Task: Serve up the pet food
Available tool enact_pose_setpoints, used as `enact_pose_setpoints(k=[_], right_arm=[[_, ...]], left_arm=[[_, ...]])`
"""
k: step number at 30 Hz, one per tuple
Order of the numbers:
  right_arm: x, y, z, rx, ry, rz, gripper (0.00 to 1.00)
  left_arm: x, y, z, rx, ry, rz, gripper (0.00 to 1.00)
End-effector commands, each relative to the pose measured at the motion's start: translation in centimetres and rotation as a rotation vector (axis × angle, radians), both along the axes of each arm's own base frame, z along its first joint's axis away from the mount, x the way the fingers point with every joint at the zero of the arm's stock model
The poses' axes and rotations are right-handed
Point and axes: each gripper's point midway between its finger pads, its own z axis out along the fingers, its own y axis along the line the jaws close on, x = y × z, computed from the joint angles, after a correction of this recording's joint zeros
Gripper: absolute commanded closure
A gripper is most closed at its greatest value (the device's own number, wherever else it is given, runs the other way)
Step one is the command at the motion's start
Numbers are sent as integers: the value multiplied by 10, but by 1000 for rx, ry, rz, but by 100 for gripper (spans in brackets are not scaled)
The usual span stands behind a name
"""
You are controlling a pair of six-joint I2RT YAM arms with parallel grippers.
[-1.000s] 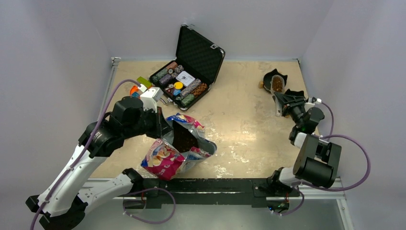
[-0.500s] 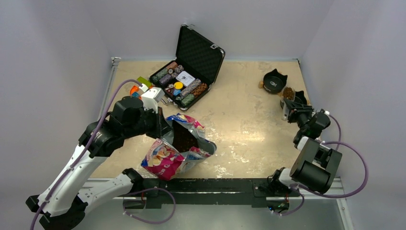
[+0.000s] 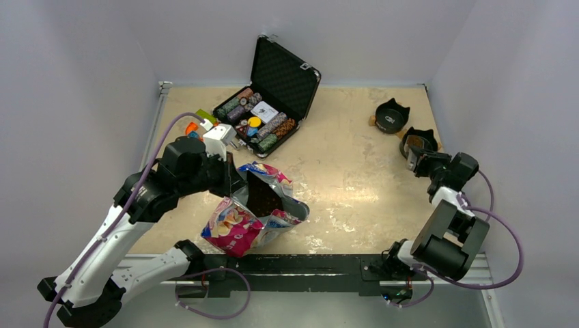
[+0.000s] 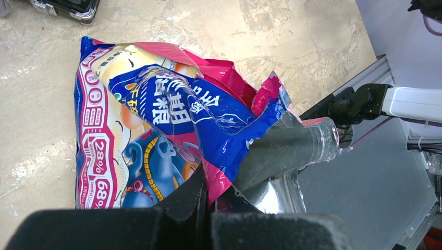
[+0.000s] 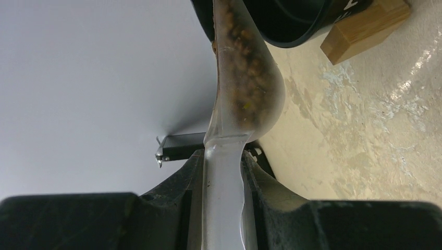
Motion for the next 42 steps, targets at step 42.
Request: enact_pose_setpoints(k=[42], right_arm=[[7, -36, 66, 175, 516, -98, 100]], left_arm=[[4, -11, 26, -86, -40, -4, 100]])
